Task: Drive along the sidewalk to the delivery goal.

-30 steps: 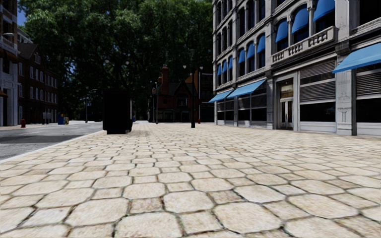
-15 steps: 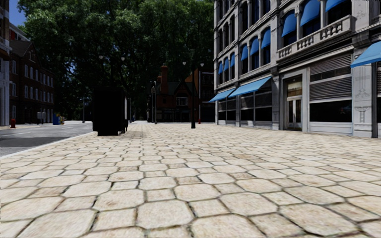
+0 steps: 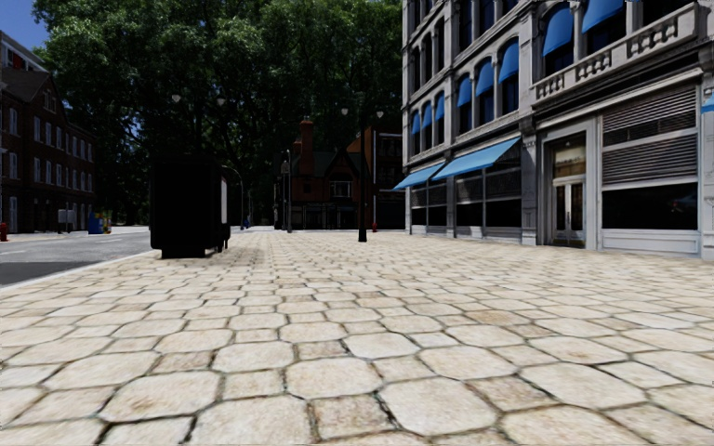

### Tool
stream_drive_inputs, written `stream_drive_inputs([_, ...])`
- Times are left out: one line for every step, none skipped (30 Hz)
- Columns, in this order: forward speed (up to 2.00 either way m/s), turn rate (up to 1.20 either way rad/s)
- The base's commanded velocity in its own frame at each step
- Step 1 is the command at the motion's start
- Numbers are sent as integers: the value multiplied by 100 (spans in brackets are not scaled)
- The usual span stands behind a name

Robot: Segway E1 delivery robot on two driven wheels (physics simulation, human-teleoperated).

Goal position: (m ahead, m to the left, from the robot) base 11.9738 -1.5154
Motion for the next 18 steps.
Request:
stream_drive_inputs([197,-4])
stream_drive_inputs([197,-16])
stream_drive_inputs([197,-16])
stream_drive_inputs([197,-22])
stream_drive_inputs([197,-26])
stream_drive_inputs([197,-28])
stream_drive_inputs([197,-28])
stream_drive_inputs([197,-29])
stream_drive_inputs([197,-29])
stream_drive_inputs([197,-29])
stream_drive_inputs([197,-29])
stream_drive_inputs([197,-29])
stream_drive_inputs([197,-29])
stream_drive_inputs([197,-29])
stream_drive_inputs([197,-29])
stream_drive_inputs([197,-21])
stream_drive_inputs([197,-6])
stream_drive_inputs([197,0])
